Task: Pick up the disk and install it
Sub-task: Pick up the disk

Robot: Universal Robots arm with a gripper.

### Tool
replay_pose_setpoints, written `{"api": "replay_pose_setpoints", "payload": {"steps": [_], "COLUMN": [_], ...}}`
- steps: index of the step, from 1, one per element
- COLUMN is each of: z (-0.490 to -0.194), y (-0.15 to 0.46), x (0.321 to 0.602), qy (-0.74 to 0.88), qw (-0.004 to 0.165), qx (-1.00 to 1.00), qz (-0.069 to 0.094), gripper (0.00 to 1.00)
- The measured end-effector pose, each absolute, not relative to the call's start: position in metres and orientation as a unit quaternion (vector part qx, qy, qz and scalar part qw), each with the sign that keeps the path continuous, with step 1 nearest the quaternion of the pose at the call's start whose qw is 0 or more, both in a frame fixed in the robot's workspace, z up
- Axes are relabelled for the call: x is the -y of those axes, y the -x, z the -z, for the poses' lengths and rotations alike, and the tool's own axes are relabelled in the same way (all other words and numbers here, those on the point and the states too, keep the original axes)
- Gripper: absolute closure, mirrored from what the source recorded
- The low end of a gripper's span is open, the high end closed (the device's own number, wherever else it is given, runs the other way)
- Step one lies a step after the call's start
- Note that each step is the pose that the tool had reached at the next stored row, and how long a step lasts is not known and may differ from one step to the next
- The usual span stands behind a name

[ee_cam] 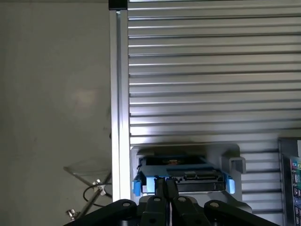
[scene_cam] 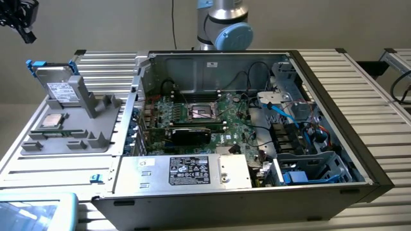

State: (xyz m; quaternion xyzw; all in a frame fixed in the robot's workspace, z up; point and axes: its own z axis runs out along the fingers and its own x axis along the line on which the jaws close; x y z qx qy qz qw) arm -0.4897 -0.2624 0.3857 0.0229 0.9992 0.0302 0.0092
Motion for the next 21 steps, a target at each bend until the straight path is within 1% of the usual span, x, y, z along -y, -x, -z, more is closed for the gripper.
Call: {"api": "replay_pose_setpoints", "payload": {"steps": [17,21], "z": [-0.3855,-0.3855], "y": [0.4899,0.4899], "x": [0.2619,0.2619], "qy": [-0.022,0.011], "qw": [0.009,0.008], "qx": [-0.999,-0.999], "qz": [-0.030,-0.030], "gripper": [0.89,0.89]}}
